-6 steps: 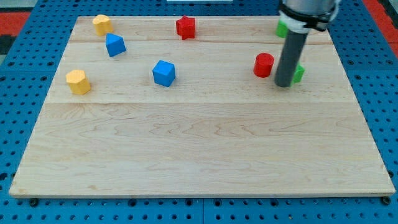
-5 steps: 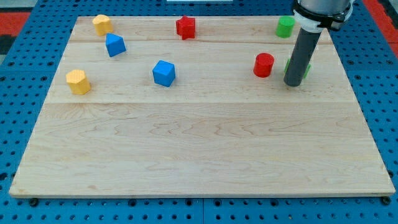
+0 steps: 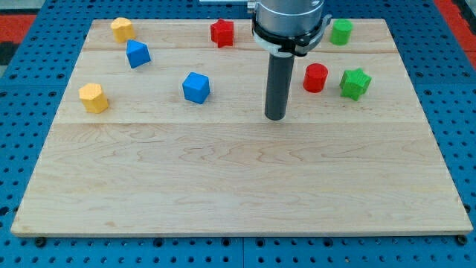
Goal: Point your hand towards the top side of the blue triangle
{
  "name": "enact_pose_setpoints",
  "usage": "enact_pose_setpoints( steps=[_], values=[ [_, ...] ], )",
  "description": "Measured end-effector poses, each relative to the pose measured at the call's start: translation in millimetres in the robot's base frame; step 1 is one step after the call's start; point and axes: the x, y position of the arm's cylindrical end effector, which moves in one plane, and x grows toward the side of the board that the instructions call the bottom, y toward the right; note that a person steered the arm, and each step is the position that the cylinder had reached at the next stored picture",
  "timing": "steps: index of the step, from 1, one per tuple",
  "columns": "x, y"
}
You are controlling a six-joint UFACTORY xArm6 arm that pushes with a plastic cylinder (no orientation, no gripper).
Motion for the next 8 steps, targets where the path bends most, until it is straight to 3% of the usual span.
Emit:
enact_pose_setpoints(
  steps=[8],
  values=[
    [-22,0]
  ],
)
